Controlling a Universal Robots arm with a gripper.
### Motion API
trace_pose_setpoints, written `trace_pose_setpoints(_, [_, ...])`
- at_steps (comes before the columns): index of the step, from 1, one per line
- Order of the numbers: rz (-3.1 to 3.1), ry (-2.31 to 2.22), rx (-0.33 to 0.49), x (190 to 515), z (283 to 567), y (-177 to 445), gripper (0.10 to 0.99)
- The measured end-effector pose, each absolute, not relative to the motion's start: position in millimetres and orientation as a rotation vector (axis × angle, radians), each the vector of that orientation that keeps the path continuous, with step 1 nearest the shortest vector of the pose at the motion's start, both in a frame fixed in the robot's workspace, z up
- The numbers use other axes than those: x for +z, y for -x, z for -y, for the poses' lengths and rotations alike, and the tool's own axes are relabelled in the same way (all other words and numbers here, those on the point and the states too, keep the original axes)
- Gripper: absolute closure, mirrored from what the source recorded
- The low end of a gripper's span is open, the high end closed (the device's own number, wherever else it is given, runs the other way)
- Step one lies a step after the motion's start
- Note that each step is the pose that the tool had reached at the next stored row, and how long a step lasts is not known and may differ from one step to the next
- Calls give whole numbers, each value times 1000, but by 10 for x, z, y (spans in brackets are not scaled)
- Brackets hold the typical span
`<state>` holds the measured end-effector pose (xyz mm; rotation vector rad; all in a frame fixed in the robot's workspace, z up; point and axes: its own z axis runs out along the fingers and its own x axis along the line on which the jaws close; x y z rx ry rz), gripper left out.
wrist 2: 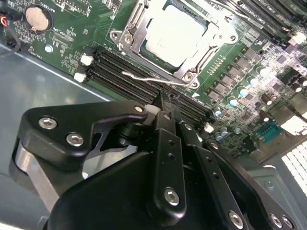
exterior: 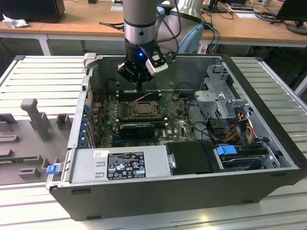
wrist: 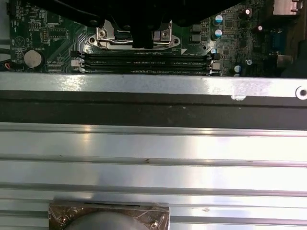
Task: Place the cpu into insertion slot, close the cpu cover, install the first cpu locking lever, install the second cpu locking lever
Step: 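Install the first cpu locking lever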
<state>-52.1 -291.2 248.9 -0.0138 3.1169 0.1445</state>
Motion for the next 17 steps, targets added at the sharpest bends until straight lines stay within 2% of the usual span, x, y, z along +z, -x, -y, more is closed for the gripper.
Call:
trace_pose_setpoints(7, [-3116,-3,148,2300,2857,452,980])
trace_pose_setpoints(17, [-3117,12,146,2212,2828,325,980])
